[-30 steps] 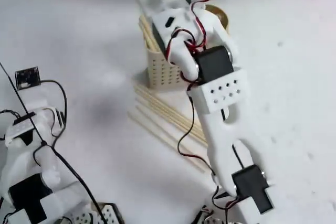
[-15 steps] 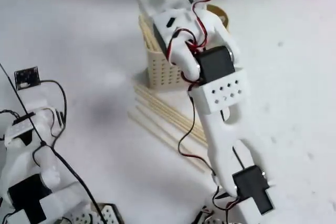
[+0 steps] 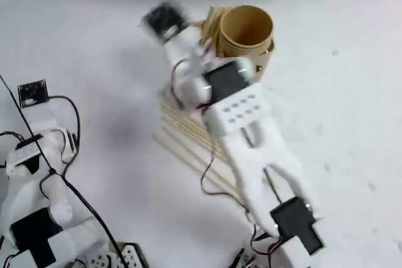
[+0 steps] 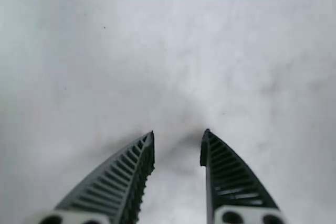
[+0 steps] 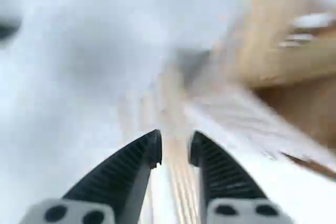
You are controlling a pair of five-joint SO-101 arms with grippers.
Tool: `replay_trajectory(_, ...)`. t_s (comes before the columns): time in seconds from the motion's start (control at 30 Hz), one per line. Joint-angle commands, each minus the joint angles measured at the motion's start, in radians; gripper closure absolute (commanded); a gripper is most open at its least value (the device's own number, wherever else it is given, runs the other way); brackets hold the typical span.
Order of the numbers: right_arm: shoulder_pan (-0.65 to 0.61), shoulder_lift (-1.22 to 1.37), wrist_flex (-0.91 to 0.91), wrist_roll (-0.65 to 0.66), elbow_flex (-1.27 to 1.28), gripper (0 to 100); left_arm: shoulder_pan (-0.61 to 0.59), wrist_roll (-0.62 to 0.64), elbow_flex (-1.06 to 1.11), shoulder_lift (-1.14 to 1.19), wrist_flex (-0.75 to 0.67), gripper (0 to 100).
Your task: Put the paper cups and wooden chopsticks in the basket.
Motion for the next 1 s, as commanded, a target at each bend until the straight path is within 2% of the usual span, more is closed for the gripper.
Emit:
replay_trajectory(0.0, -0.107, -0.016, -0.251, 0.071, 0.358, 94.1, -0.012, 0.011, -0.002, -0.007, -0.011, 84)
replay_trajectory(0.07, -0.148, -0.007, -0.398, 0.071, 0.514, 91.9, -0.012, 0.011, -0.002, -0.007, -0.011, 84)
replay_trajectory(0.17, -0.153, -0.007, -0.515, 0.071, 0.647, 88.3, -0.012, 0.009, -0.002, -0.007, -0.011, 84)
replay_trajectory(0.37, -0.157, 0.001, -0.509, 0.080, 0.677, 82.8, -0.012, 0.011, -0.002, -0.007, -0.011, 84)
replay_trajectory(0.63, -0.153, 0.176, -0.564, 0.078, 0.643, 82.2, -0.012, 0.011, -0.002, -0.007, -0.011, 84)
replay_trajectory(0.8, -0.153, 0.265, -0.559, 0.074, 0.592, 83.2, -0.012, 0.011, -0.002, -0.007, -0.011, 84)
replay_trajectory(0.97, -0.153, 0.272, -0.558, 0.072, 0.583, 96.3, -0.012, 0.011, -0.002, -0.007, -0.011, 84)
